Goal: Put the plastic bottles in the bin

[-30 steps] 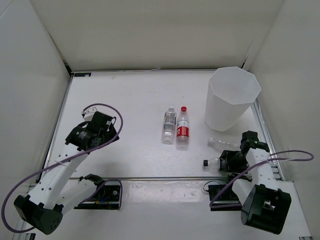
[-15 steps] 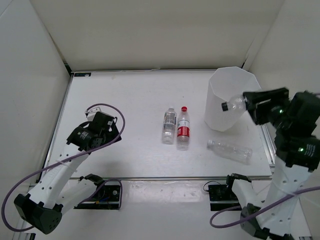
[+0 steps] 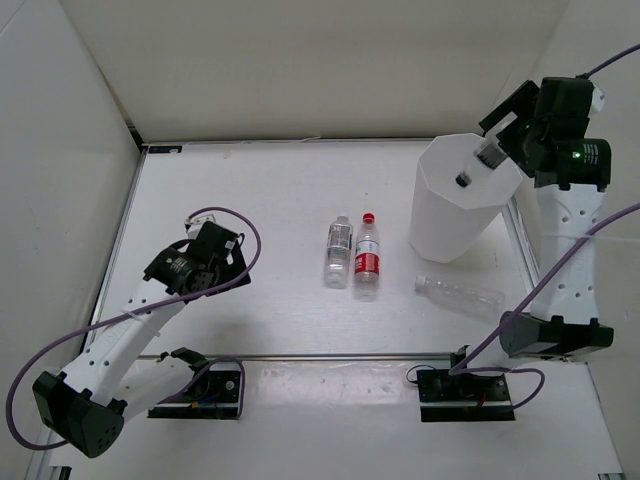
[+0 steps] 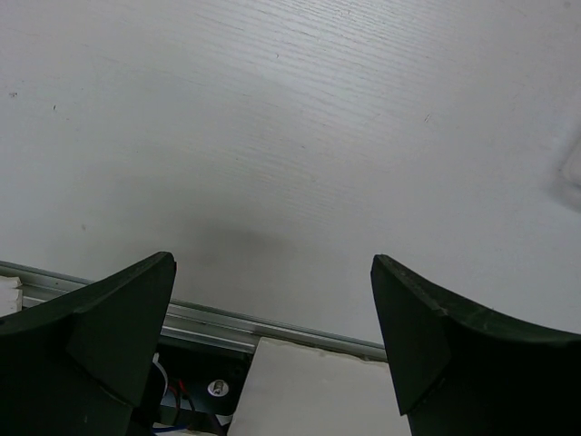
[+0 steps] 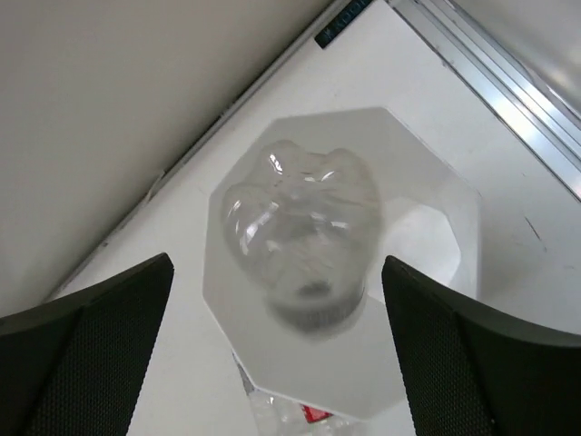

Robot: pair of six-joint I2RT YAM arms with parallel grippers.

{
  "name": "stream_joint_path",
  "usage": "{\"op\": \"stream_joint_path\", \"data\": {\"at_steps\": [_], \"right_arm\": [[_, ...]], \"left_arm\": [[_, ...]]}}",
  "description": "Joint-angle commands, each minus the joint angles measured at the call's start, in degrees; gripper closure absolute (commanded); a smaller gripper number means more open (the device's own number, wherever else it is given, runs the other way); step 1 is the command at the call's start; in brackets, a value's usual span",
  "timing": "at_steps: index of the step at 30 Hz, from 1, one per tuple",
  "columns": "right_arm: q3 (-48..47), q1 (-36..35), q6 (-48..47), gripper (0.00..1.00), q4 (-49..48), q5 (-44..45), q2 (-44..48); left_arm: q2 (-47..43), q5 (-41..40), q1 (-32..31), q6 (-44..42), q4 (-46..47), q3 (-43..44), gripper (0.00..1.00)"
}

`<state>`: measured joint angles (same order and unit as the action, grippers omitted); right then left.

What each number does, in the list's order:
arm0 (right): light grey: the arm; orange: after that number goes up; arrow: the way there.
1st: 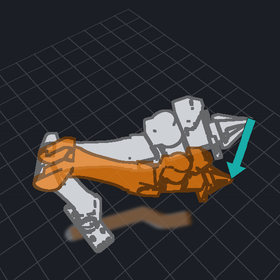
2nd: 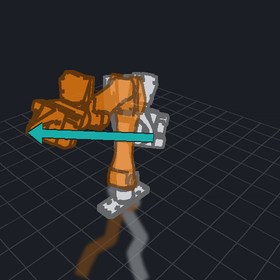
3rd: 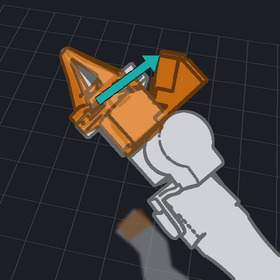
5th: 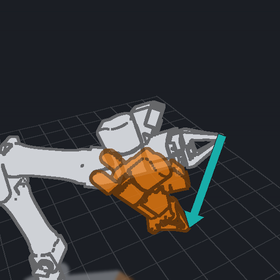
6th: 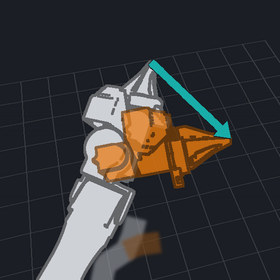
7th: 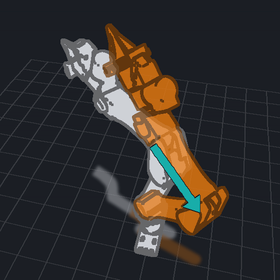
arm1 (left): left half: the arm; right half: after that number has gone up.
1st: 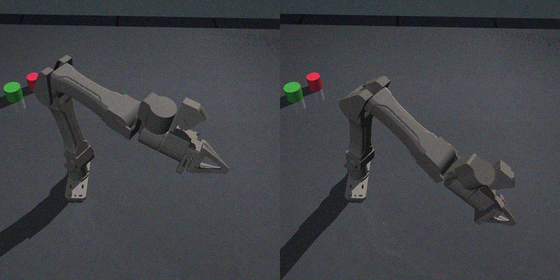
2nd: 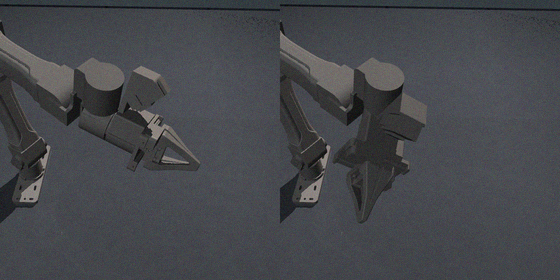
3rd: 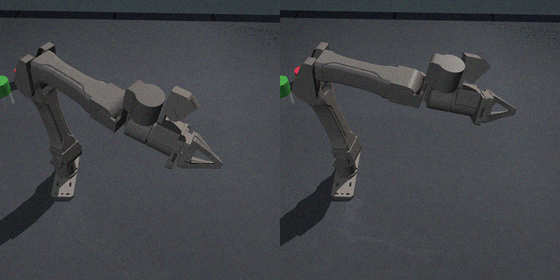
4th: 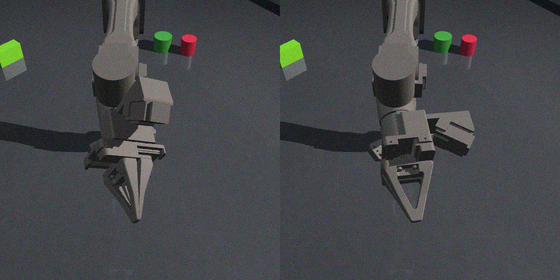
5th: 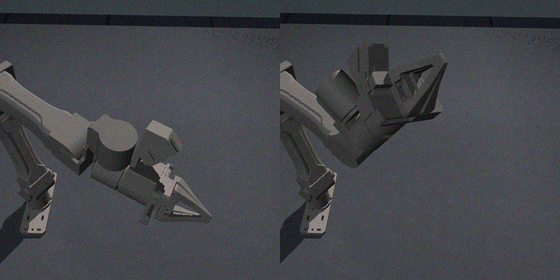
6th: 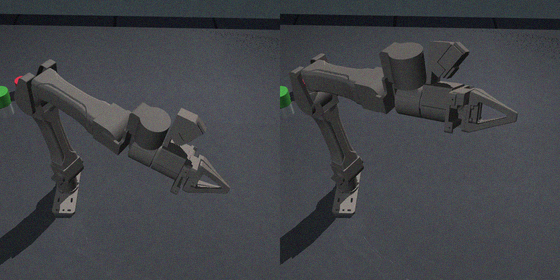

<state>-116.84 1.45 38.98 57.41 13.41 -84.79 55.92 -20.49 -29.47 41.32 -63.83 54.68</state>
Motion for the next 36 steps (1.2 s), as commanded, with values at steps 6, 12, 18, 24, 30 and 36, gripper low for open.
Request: {"op": "stream_joint_path", "data": {"at_steps": [6,12,18,24,30,36], "right_arm": [[12.73,6.89,13.91,0.00,4.31,-0.13,22.23],[44.47,11.38,29.90,0.00,5.24,-5.56,42.84],[67.06,11.99,46.52,0.00,11.60,-20.07,51.03],[79.13,11.99,48.65,0.00,-2.80,-19.30,53.52],[78.34,11.99,44.87,0.00,-4.58,-19.30,37.00],[77.55,14.02,44.25,0.00,-6.69,-18.08,27.94]], "left_arm": [[-0.99,-1.13,-0.23,-0.11,0.11,1.05,0.00],[-0.37,-0.60,-0.23,-0.10,0.11,0.52,0.00],[-0.37,-1.13,-0.23,0.43,0.64,0.52,0.00],[-0.37,-1.13,-0.76,0.43,0.64,-0.01,0.00],[-0.90,-1.13,-0.76,-0.10,0.12,-0.53,0.00],[-1.43,-1.66,-0.76,-0.10,0.11,-1.15,0.00]]}}
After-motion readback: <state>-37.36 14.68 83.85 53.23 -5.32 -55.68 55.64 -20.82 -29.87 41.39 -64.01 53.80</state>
